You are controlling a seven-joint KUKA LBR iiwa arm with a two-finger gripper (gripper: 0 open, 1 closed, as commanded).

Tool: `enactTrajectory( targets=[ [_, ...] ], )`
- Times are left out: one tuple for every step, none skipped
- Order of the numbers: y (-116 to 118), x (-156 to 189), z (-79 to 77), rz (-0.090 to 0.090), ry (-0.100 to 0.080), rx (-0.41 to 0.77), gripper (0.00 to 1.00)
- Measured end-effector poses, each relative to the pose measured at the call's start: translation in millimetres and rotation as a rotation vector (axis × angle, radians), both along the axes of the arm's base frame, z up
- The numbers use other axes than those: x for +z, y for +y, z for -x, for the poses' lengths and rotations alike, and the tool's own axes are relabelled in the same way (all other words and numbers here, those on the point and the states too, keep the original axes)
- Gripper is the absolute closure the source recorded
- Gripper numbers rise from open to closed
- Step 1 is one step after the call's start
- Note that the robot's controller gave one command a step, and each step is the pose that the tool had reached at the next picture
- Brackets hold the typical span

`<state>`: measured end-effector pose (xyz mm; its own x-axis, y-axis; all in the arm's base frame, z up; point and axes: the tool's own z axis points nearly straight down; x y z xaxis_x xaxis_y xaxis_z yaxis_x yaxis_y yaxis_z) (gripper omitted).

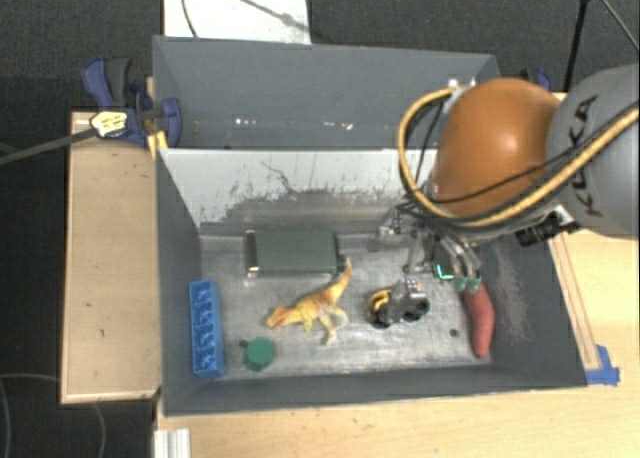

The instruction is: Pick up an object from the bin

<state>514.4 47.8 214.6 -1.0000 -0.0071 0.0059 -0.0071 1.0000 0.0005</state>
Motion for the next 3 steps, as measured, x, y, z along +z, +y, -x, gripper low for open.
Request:
enactTrajectory(
  targets=[
    [-0.3, 4.2, -1.7, 0.000, -0.008, -0.002, 0.00],
    [0.7, -44.2, 4.1, -0.001, -0.015, -0.051, 0.00],
    [49.5, -86.9, 20.1, 0.001, -0.008, -0.012, 0.00]
  ],
)
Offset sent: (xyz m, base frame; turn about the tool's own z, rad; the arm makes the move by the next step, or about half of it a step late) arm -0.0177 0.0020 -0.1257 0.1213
